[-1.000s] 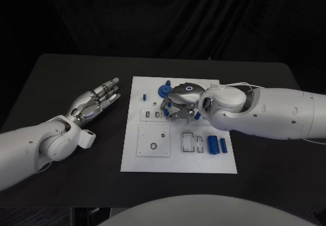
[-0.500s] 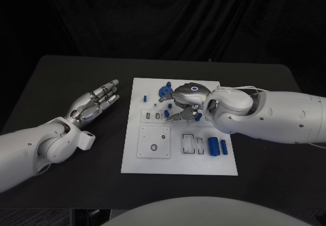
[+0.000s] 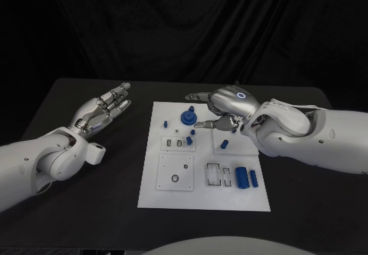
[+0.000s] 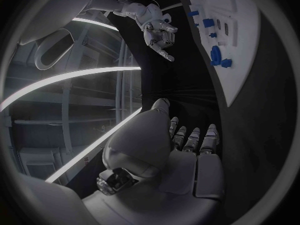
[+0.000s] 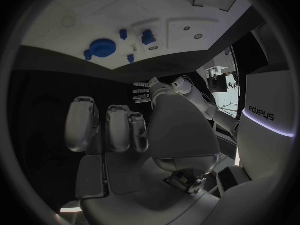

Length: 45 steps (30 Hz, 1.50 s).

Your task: Assemble the parts on the task board

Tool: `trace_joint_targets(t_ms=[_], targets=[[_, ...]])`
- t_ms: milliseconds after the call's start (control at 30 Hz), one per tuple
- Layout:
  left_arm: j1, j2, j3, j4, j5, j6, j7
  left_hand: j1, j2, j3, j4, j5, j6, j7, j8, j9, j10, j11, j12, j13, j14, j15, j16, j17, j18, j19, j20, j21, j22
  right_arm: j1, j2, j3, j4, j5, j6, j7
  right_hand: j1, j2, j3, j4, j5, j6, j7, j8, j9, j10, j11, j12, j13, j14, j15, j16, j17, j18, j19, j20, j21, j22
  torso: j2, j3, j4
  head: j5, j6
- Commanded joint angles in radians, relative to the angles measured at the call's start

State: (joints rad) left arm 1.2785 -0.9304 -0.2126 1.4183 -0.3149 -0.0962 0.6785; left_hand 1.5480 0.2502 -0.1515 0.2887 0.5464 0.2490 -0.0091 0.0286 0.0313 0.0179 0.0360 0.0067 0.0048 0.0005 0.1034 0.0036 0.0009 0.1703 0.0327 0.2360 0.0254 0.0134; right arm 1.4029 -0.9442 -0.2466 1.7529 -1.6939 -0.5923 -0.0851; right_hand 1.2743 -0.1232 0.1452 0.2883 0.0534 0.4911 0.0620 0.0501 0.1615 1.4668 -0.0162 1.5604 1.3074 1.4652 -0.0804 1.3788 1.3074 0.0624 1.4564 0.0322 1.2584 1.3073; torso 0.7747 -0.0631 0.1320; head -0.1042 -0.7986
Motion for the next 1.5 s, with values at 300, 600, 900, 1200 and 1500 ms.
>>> trace_joint_targets(t_ms=[300,600,900,1200,1500], targets=[[0.05,0.06,0.001,-0.036,-0.001,-0.025,0.017,-0.193,0.044,-0.061,0.007,-0.256,-0.004,-0.03,0.003,0.001,0.161,0.054,0.029,0.045,0.138,0.055,0.036,0.033,0.012,0.085,0.033,0.059,0.026,-0.002,-0.02,-0.001,-0.044,0.066,-0.103,0.081,0.033,0.05,0.017,-0.012,-0.002,0.133,0.011,0.025,0.016,0.097,-0.003,0.004,0.258,0.07,-0.002,0.011,0.107,0.002,0.009,-0.005,0.013,0.154,-0.062,0.0228,-0.0148,0.013,-0.003],[0.073,0.141,0.001,-0.076,-0.135,-0.147,-0.087,-0.133,0.017,0.074,0.009,-0.152,0.516,0.155,0.154,0.083,0.763,0.141,0.545,0.445,0.867,0.036,0.57,0.298,0.011,0.704,0.018,0.379,0.15,-0.02,-0.027,-0.002,-0.083,0.071,-0.099,0.077,0.053,0.077,0.024,-0.023,0.006,0.105,0.012,0.011,-0.002,0.088,-0.001,-0.004,0.25,0.069,0.001,0.004,0.101,0.004,0.007,-0.002,0.005,0.153,-0.102,0.0394,-0.0353,0.046,-0.022],[0.075,0.206,0.001,-0.07,-0.48,-0.17,-0.386,-0.166,-0.01,0.124,-0.012,-0.228,0.546,0.175,0.249,0.1,1.211,0.057,1.386,1.296,1.291,-0.05,1.467,1.237,0.008,0.979,-0.084,0.652,0.311,-0.028,-0.048,-0.002,-0.092,0.072,-0.077,0.055,0.07,0.092,0.028,-0.035,0.04,0.111,0.014,0.009,-0.011,0.085,0.001,-0.006,0.248,0.068,0.002,0.003,0.101,0.004,0.006,0.0,0.002,0.154,-0.142,0.0598,-0.0558,0.063,-0.053],[0.075,0.235,0.001,-0.005,-0.737,-0.081,-0.762,-0.422,-0.03,-0.042,0.003,-0.457,0.57,0.158,0.317,0.195,1.553,0.045,1.564,1.566,1.57,-0.073,1.567,1.57,-0.008,0.999,-0.103,1.07,0.684,-0.03,-0.065,-0.002,-0.097,0.072,-0.053,0.05,0.076,0.099,0.029,-0.042,0.064,0.142,0.022,0.013,-0.012,0.087,0.005,-0.005,0.25,0.069,0.005,0.003,0.101,0.004,0.007,0.002,0.001,0.156,-0.158,0.0811,-0.078,0.085,-0.074],[0.075,0.279,0.001,0.005,-0.781,0.012,-0.954,-0.417,-0.046,-0.068,-0.003,-0.442,0.559,0.138,0.395,0.362,1.553,0.025,1.564,1.566,1.57,-0.091,1.567,1.57,-0.132,1.416,-0.112,1.484,1.397,-0.034,-0.073,-0.002,-0.1,0.091,-0.046,0.054,0.085,0.106,0.031,-0.051,0.106,0.155,0.024,0.012,-0.02,0.085,0.008,-0.006,0.248,0.068,0.007,-0.001,0.098,0.004,0.007,0.004,-0.002,0.157,-0.157,0.0946,-0.0917,0.091,-0.074]])
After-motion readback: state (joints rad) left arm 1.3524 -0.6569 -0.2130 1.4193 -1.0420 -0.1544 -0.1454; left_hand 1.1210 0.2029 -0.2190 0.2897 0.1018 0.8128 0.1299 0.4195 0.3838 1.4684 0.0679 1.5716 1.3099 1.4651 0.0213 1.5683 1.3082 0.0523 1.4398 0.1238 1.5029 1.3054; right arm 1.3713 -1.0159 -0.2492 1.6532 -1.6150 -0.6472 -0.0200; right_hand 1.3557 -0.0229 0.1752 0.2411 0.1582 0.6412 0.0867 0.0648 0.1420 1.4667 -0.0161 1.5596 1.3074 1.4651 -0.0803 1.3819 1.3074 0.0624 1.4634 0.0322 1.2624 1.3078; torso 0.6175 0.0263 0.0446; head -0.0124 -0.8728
